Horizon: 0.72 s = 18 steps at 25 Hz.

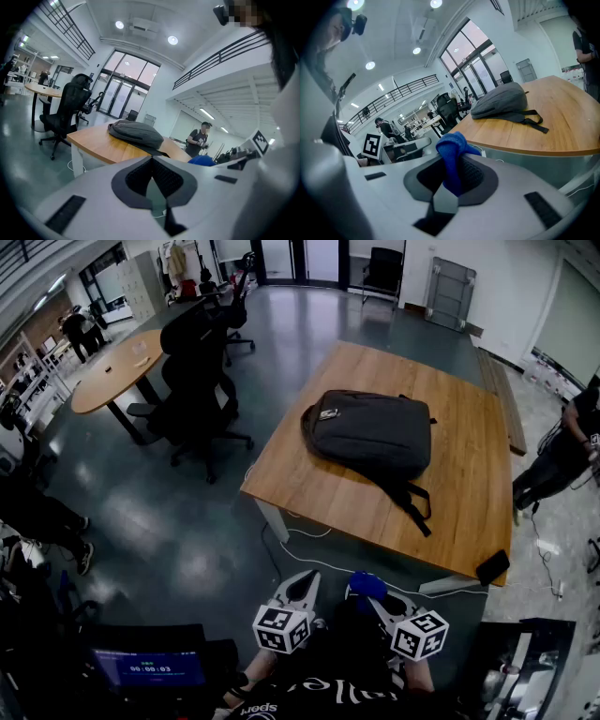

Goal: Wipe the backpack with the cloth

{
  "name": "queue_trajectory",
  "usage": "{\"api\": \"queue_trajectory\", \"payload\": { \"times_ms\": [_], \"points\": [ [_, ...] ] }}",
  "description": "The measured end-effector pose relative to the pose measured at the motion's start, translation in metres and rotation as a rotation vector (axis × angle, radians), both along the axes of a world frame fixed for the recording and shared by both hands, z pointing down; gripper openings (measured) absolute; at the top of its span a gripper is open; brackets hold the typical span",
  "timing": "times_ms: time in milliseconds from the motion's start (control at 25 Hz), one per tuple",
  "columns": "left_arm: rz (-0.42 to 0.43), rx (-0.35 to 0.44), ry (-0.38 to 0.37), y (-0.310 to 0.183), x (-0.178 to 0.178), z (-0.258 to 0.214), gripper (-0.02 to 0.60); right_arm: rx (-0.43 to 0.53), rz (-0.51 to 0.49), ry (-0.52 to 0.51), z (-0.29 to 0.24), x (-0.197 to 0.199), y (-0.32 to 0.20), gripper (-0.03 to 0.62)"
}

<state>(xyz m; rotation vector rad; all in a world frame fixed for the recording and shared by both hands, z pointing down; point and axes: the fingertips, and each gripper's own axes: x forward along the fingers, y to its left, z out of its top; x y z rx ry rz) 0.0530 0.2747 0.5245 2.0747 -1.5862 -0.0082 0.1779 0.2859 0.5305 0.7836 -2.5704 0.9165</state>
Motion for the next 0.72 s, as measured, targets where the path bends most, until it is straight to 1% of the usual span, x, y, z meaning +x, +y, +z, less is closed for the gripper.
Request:
{"api": "queue_trajectory", "payload": {
  "times_ms": [160, 240, 360, 480, 600, 720],
  "points": [
    [0.01, -0.008, -0.017, -0.013, -0.001, -0.003, -0.002, 0.003, -0.005, -0.007, -0.003, -0.004, -0.016, 0.055],
    [0.008, -0.01, -0.029, -0.026, -0.005, -0.002, -0.002, 0.001, -0.015, -0.008, 0.0, -0.008, -0.033, 0.054],
    [-0.016, -0.008, -0.054, -0.059, -0.021, 0.003, -0.002, 0.007, -0.03, -0.017, 0.006, -0.021, -0.076, 0.054],
    [-0.06, 0.0, -0.065, -0.093, -0.035, -0.004, -0.001, 0.026, -0.064, -0.045, -0.001, -0.034, -0.117, 0.054],
    [-0.097, 0.018, -0.062, -0.127, -0.04, -0.014, 0.0, 0.04, -0.118, -0.078, -0.011, -0.047, -0.153, 0.054],
    [-0.107, 0.03, -0.08, -0.158, -0.041, -0.022, -0.002, 0.034, -0.153, -0.103, -0.016, -0.059, -0.186, 0.054]
  ]
}}
